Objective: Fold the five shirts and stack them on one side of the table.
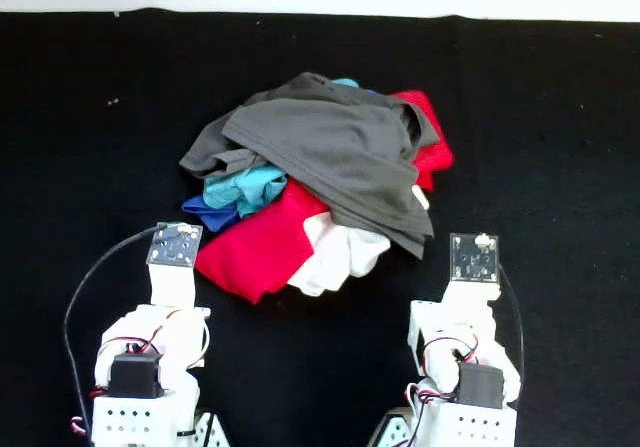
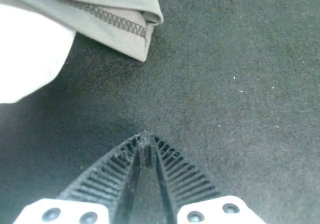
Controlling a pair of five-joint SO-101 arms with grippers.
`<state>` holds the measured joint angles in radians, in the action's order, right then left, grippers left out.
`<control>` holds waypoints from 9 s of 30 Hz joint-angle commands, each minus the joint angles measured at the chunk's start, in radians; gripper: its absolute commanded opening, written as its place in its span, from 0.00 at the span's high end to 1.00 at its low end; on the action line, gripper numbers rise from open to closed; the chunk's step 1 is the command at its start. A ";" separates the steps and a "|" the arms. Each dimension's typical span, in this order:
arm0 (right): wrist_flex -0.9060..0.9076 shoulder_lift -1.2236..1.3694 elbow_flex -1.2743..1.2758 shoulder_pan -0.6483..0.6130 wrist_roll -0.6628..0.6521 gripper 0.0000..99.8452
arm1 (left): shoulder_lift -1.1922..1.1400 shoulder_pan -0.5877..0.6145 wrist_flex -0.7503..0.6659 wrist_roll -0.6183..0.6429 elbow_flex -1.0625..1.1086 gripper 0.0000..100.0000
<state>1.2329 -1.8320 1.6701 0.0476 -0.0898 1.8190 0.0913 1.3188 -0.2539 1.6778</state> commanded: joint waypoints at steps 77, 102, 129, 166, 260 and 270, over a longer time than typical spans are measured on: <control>0.004 -0.004 0.133 -0.005 0.006 0.99 | -0.004 -0.015 0.006 0.003 0.016 0.99; 0.004 -0.004 0.133 -0.005 0.006 0.99 | -0.004 -0.015 0.006 0.003 0.016 0.99; 0.004 -0.004 0.133 -0.005 0.006 0.99 | -0.004 -0.015 0.006 0.003 0.016 0.99; 0.004 -0.004 0.133 -0.005 0.006 0.99 | -0.004 -0.015 0.006 0.003 0.016 0.99; 0.004 -0.004 0.133 -0.005 0.006 0.99 | -1.326 -0.001 -0.149 0.077 -1.251 0.58; 0.004 -0.004 0.133 -0.005 0.006 0.99 | -1.498 -0.130 -0.127 0.078 -1.484 0.58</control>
<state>1.2329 -1.8320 1.6701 0.0476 -0.0898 0.3245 -0.0069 1.1853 -0.1849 0.2923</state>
